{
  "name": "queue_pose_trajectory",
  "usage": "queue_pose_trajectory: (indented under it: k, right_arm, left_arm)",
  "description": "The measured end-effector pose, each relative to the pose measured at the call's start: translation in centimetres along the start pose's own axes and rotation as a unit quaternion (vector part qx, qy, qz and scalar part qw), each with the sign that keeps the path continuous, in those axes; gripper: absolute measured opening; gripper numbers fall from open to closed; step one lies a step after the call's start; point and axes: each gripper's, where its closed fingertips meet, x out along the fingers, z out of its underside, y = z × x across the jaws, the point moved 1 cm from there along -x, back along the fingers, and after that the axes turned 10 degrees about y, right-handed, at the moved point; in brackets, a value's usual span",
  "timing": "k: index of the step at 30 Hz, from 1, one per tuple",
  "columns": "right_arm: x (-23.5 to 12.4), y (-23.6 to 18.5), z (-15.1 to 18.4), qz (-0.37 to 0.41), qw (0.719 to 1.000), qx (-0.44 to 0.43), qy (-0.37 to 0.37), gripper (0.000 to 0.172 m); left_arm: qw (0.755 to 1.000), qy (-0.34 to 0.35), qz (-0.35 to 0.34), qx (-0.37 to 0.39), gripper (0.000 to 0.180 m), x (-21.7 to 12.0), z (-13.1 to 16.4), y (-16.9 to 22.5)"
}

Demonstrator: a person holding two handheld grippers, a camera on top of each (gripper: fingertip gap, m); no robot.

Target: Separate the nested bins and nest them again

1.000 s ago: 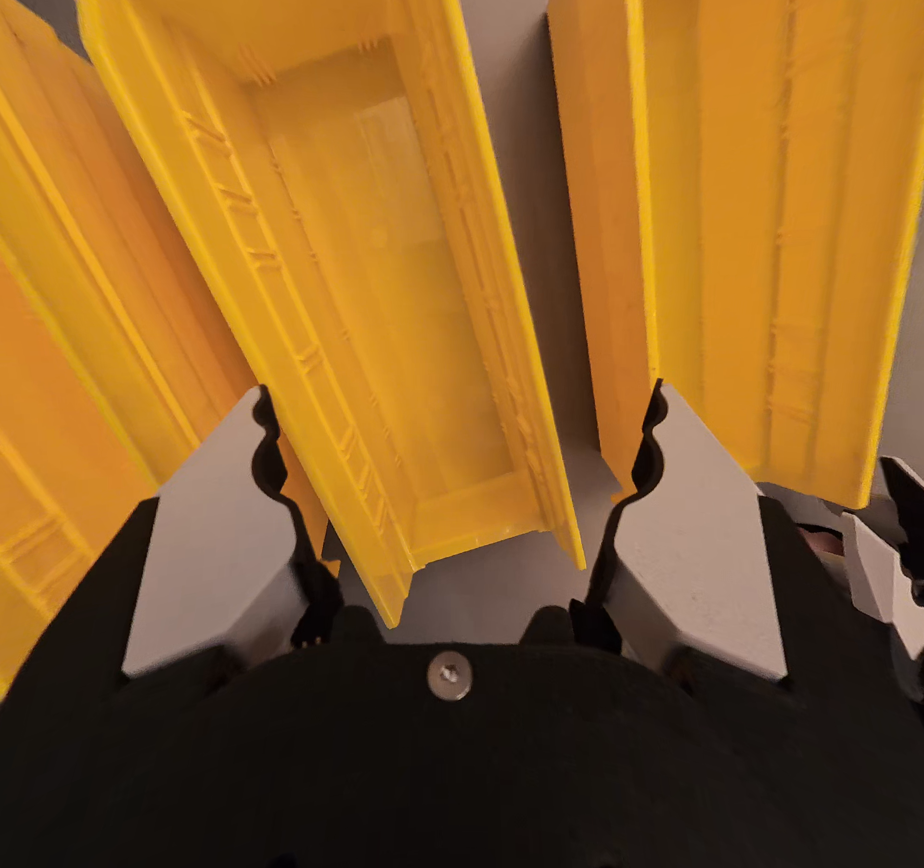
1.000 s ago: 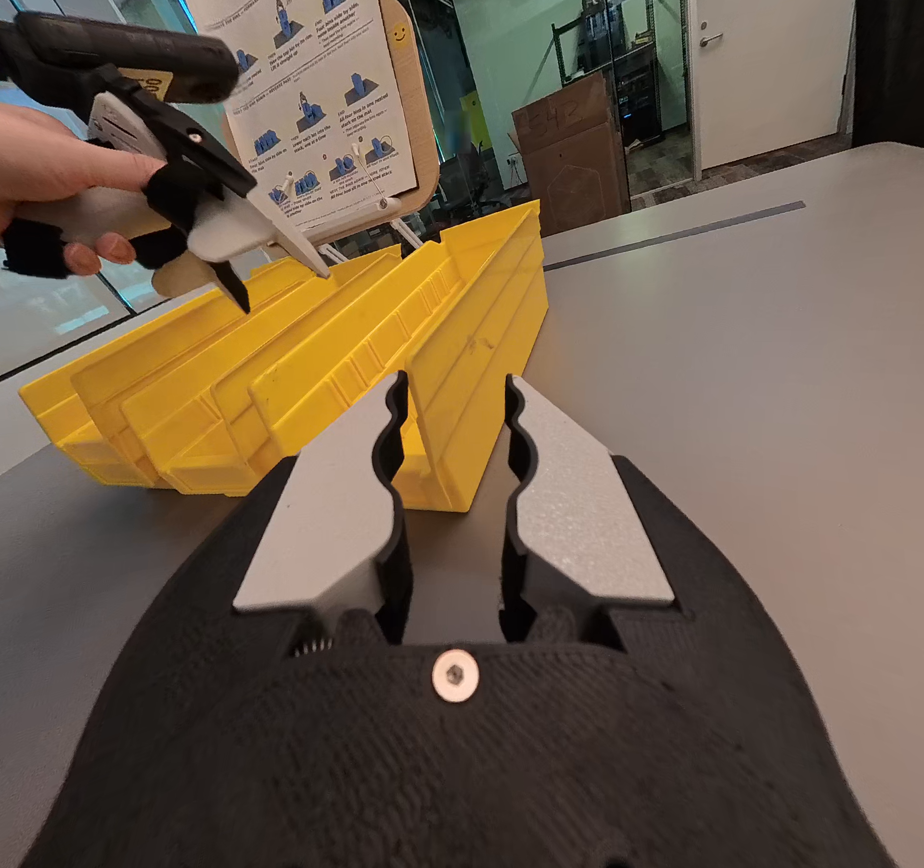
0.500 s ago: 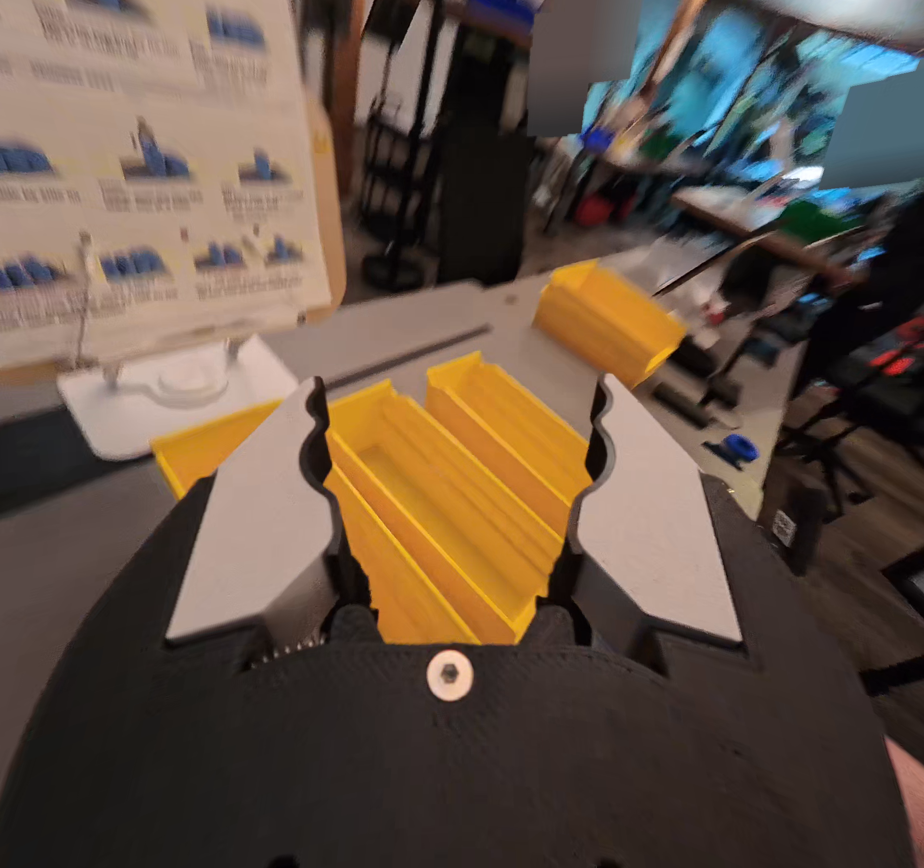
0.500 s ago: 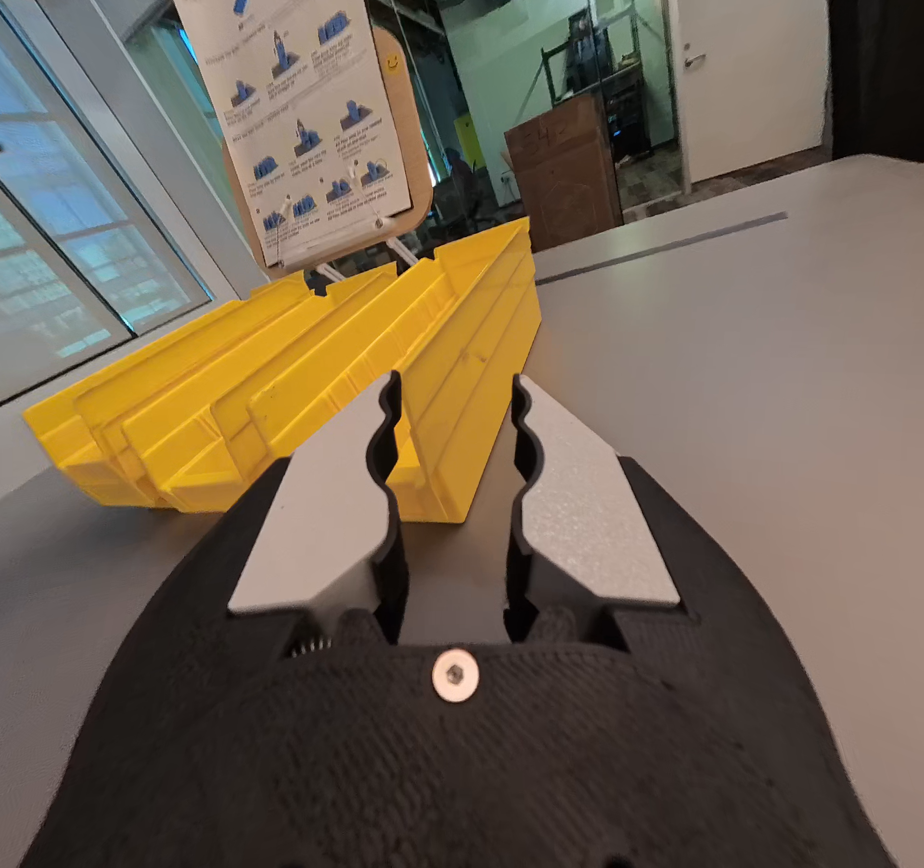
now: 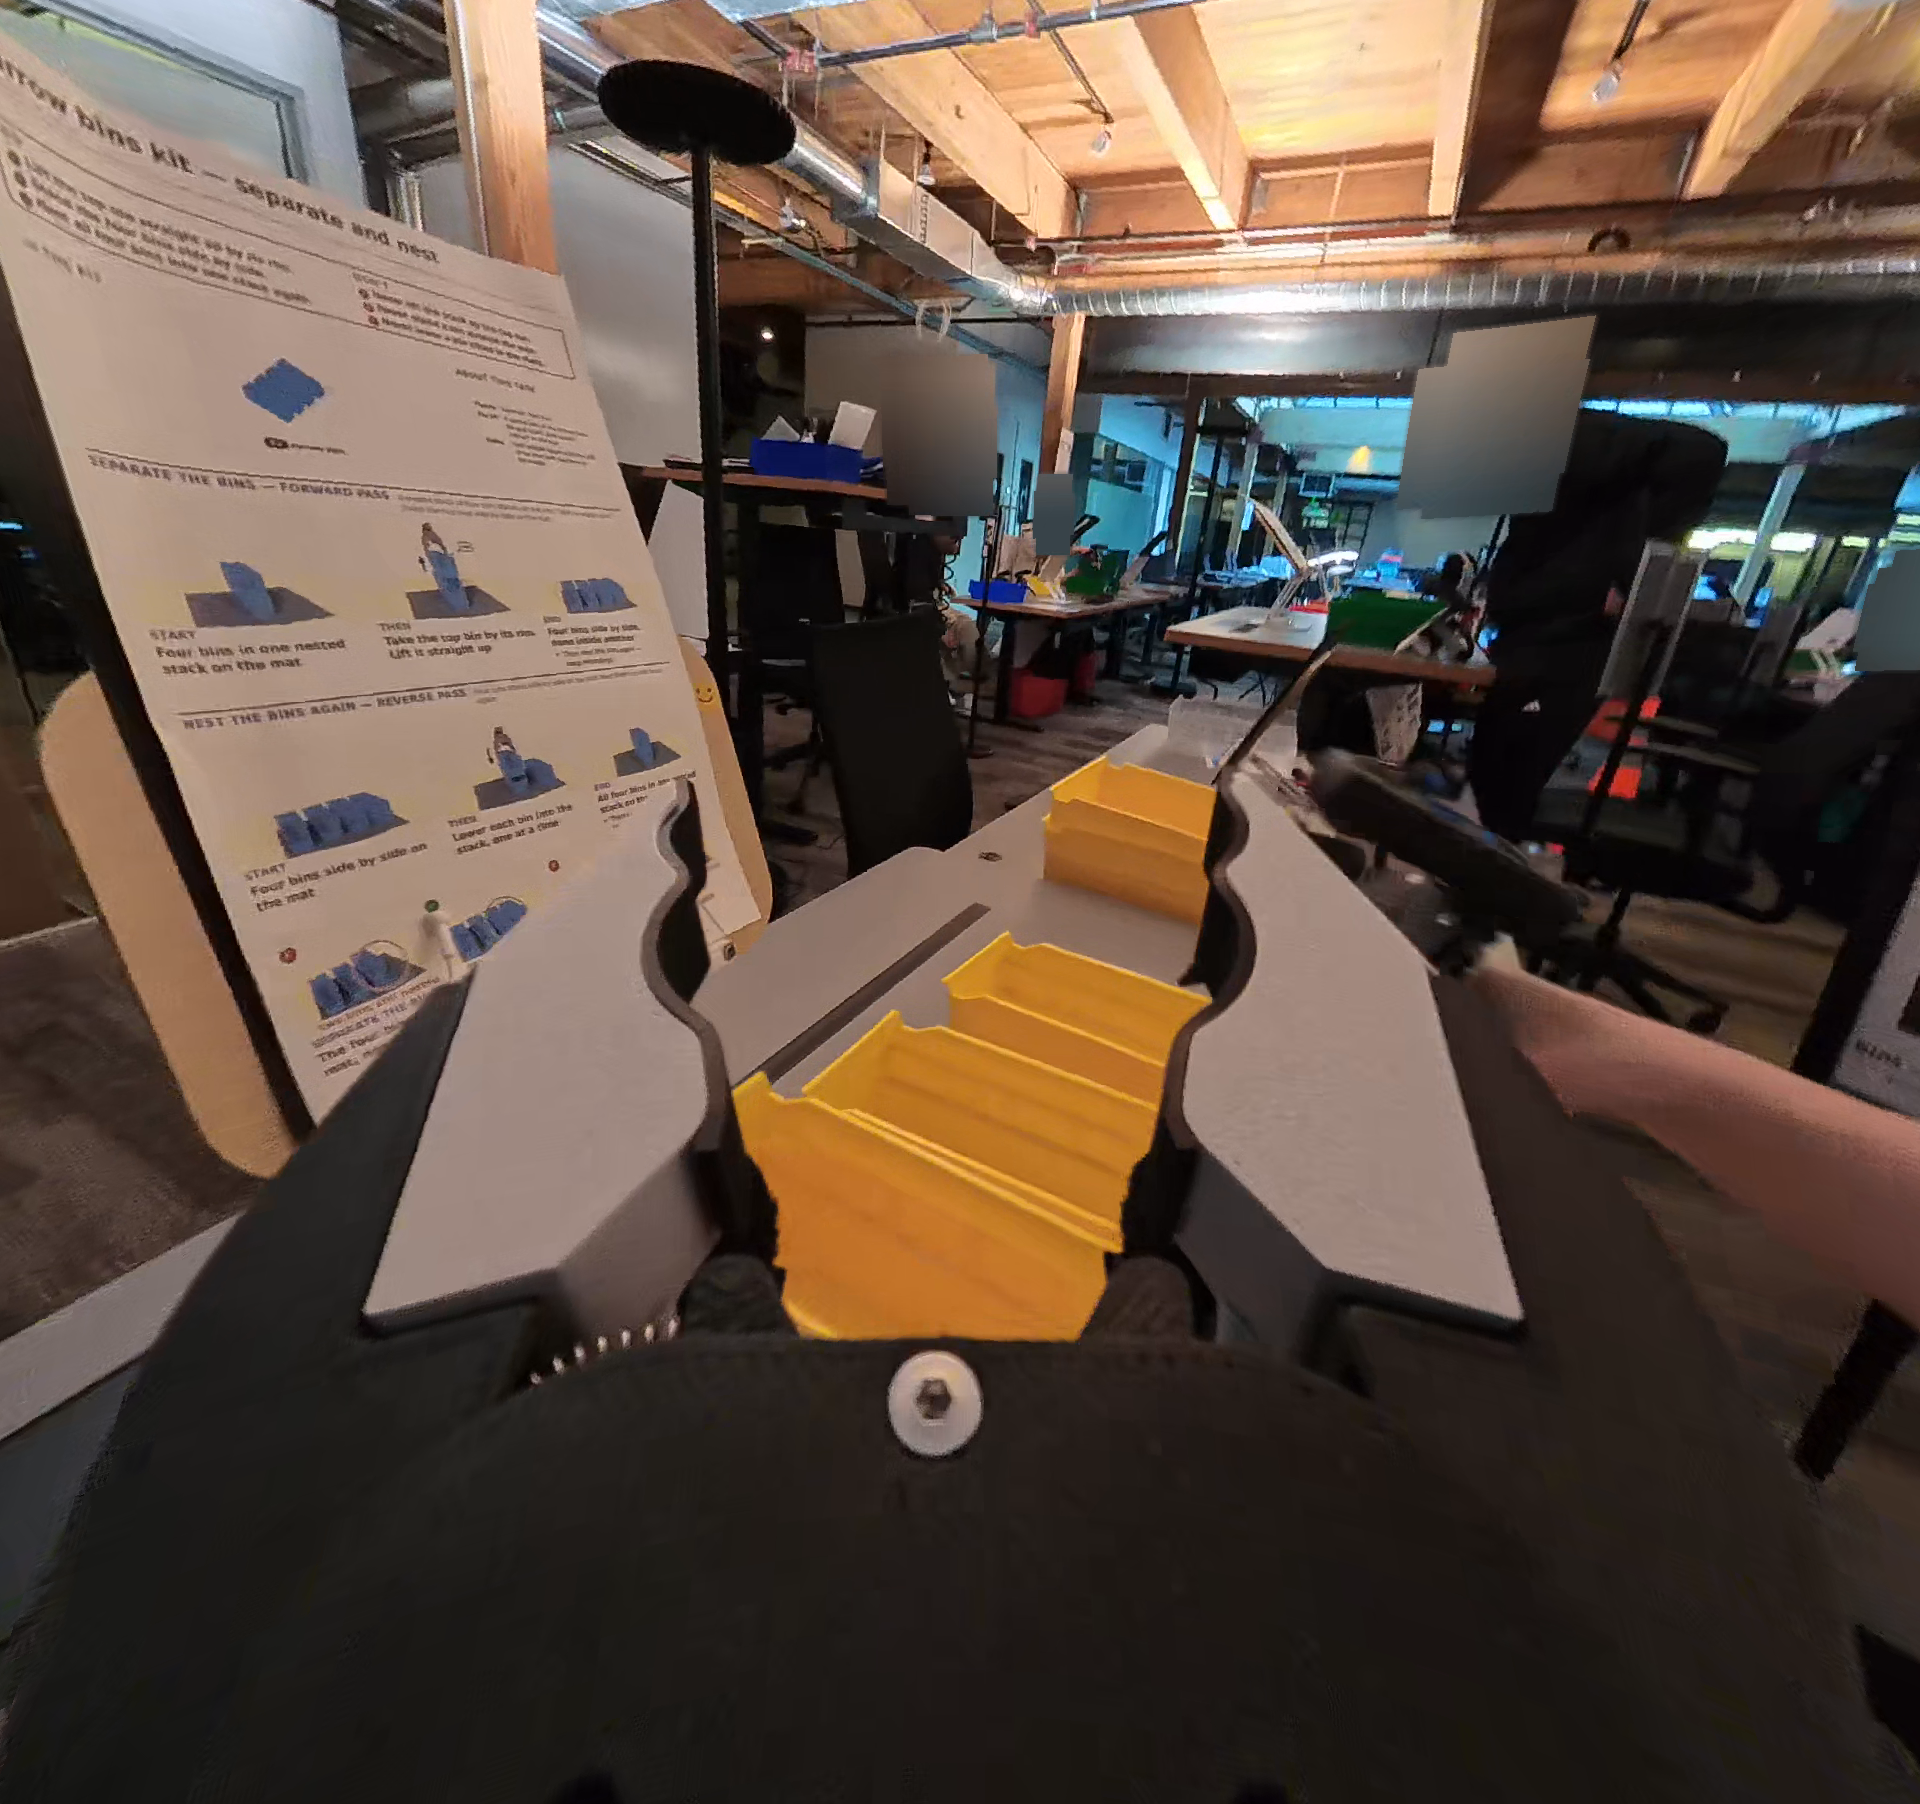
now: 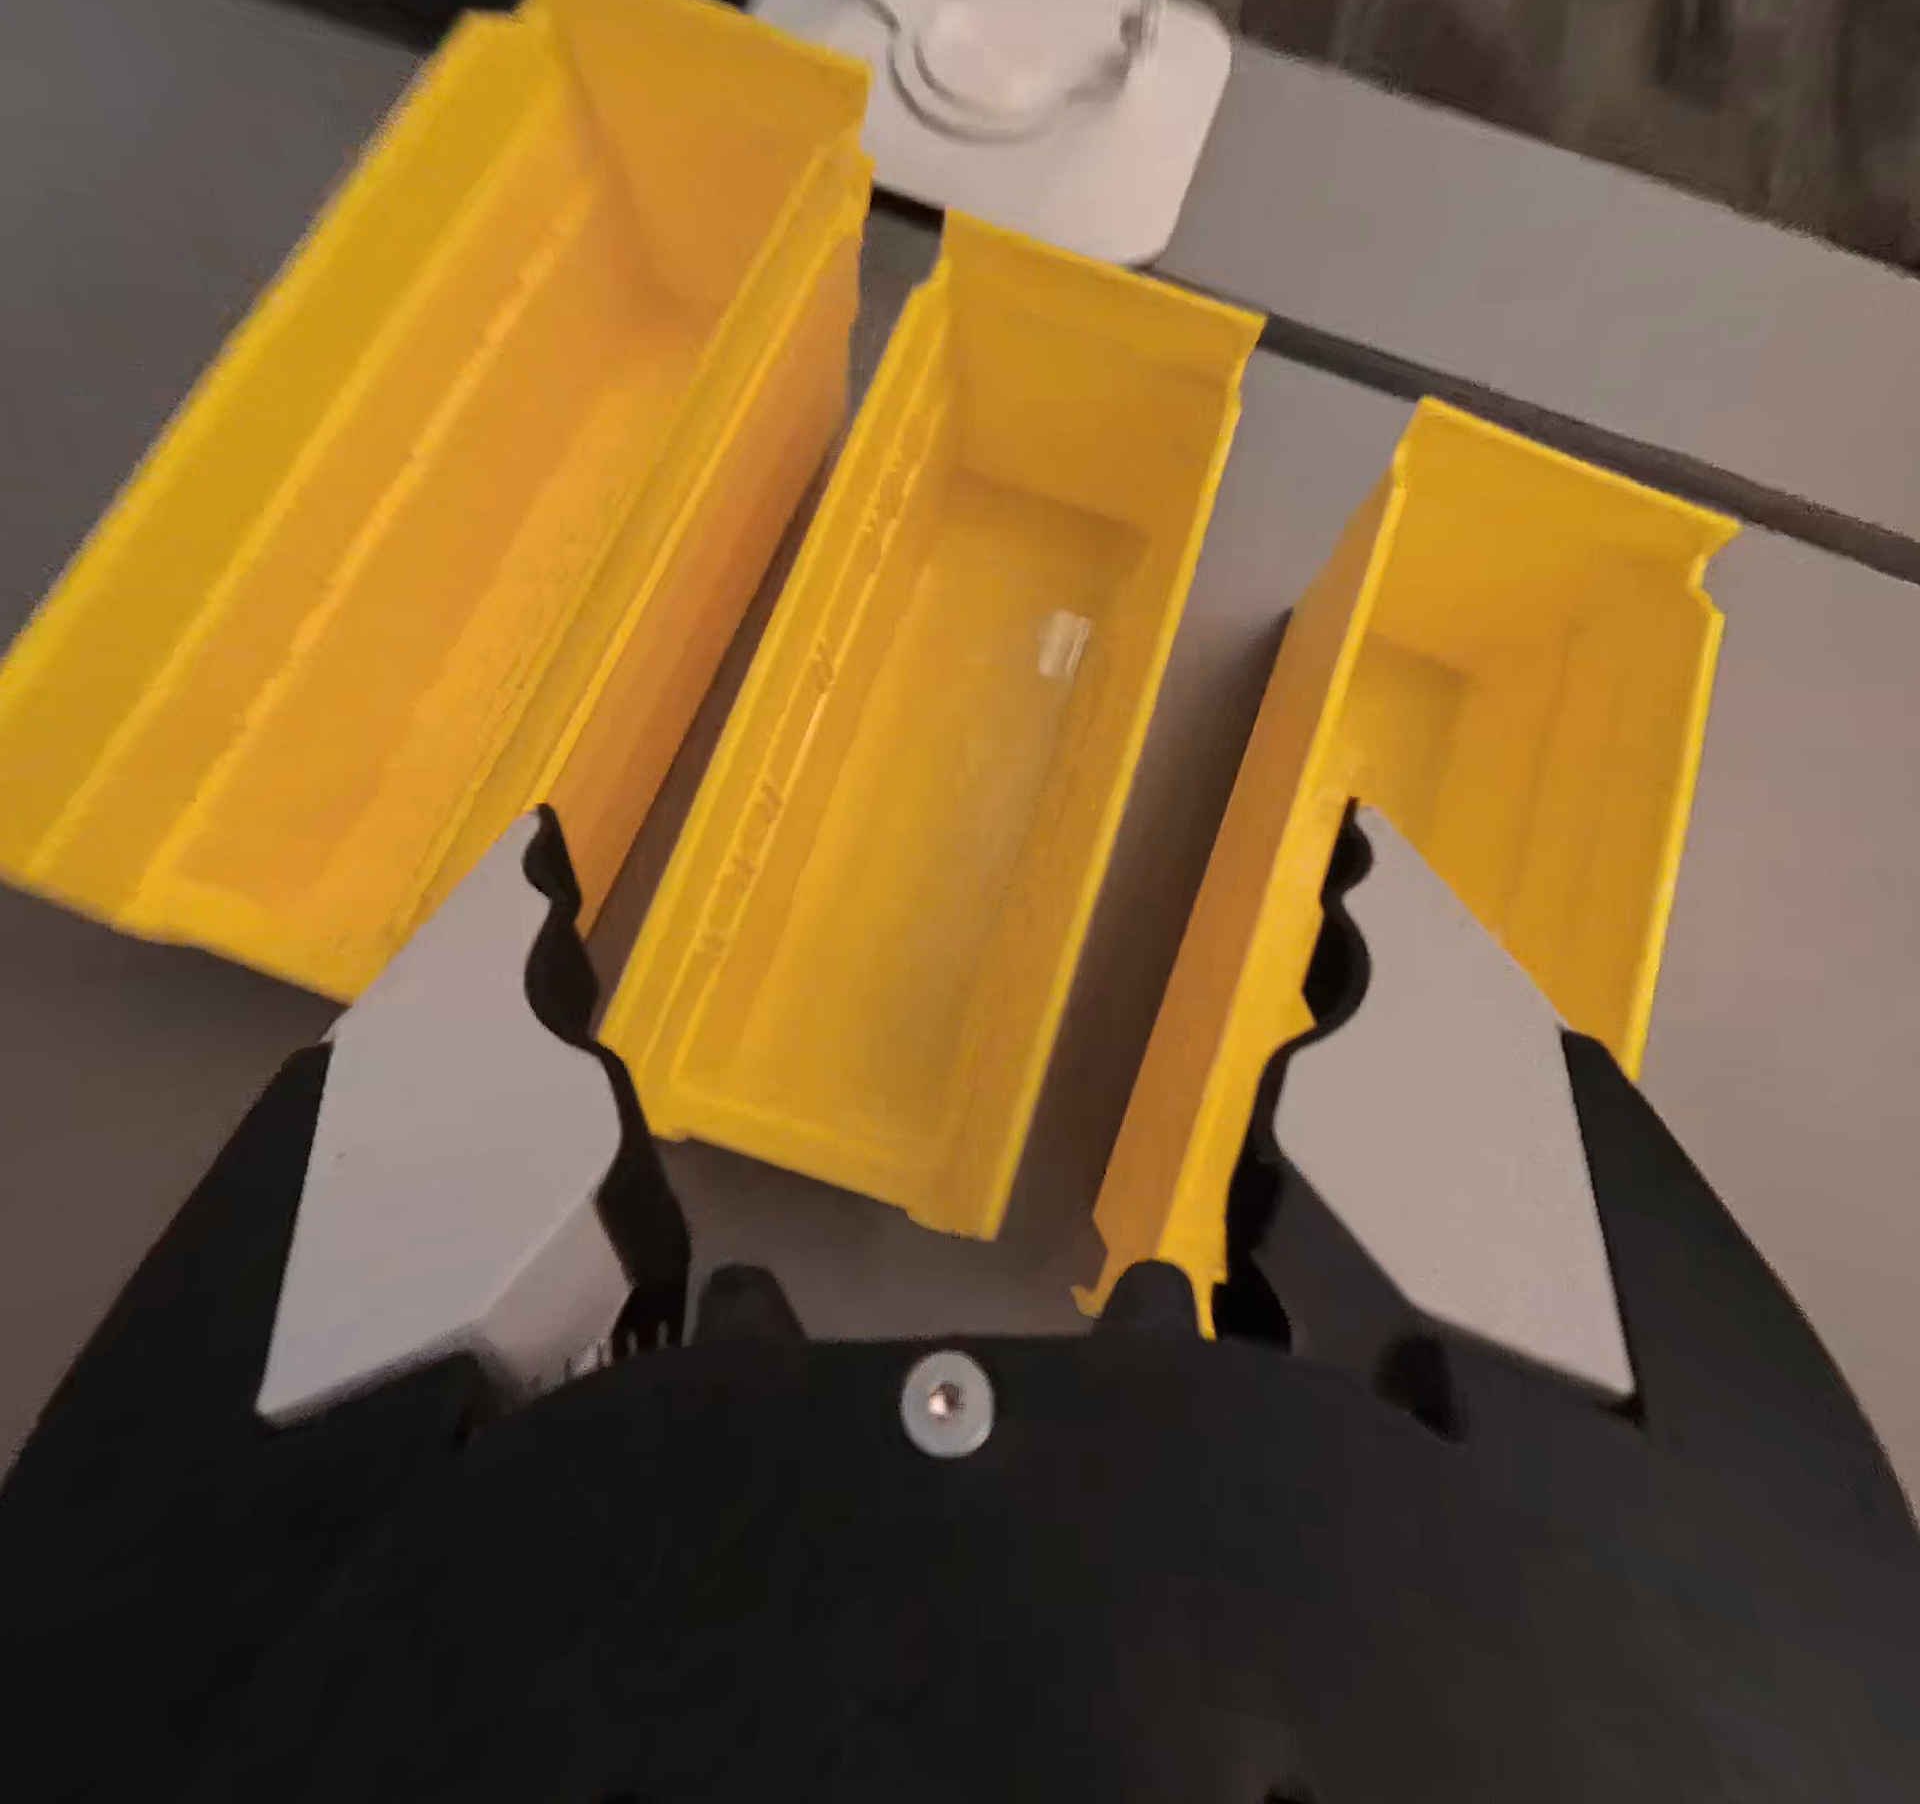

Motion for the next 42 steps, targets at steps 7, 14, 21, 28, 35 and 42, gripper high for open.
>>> queue_pose_trajectory:
  k: [7, 14, 21, 28, 35, 42]
  right_arm:
    - [6.8, -0.3, 2.5, 0.085, 0.980, 0.043, -0.173, 0.146]
    - [9.4, -0.2, 5.0, 0.109, 0.951, 0.078, -0.280, 0.143]
    - [9.4, 0.7, 6.3, 0.132, 0.926, 0.062, -0.349, 0.135]
    - [8.2, 2.3, 7.4, 0.111, 0.911, 0.081, -0.388, 0.141]
    - [9.2, 2.3, 7.6, 0.077, 0.906, 0.081, -0.409, 0.151]
    - [8.2, 1.3, 5.9, -0.003, 0.902, 0.156, -0.404, 0.147]
  left_arm:
    - [0.999, -0.023, -0.030, -0.016, 0.099, -4.2, 1.8, -2.4]
    - [0.997, -0.011, 0.019, -0.068, 0.092, -5.3, 0.4, -0.7]
    - [0.995, -0.032, 0.037, -0.084, 0.090, -5.0, 1.0, 0.2]
    - [0.993, -0.058, 0.052, -0.087, 0.088, -3.7, 2.3, 1.2]
    - [0.989, -0.089, 0.073, -0.093, 0.088, -2.3, 4.0, 2.1]
    - [0.986, -0.111, 0.084, -0.094, 0.088, -1.3, 5.4, 2.5]
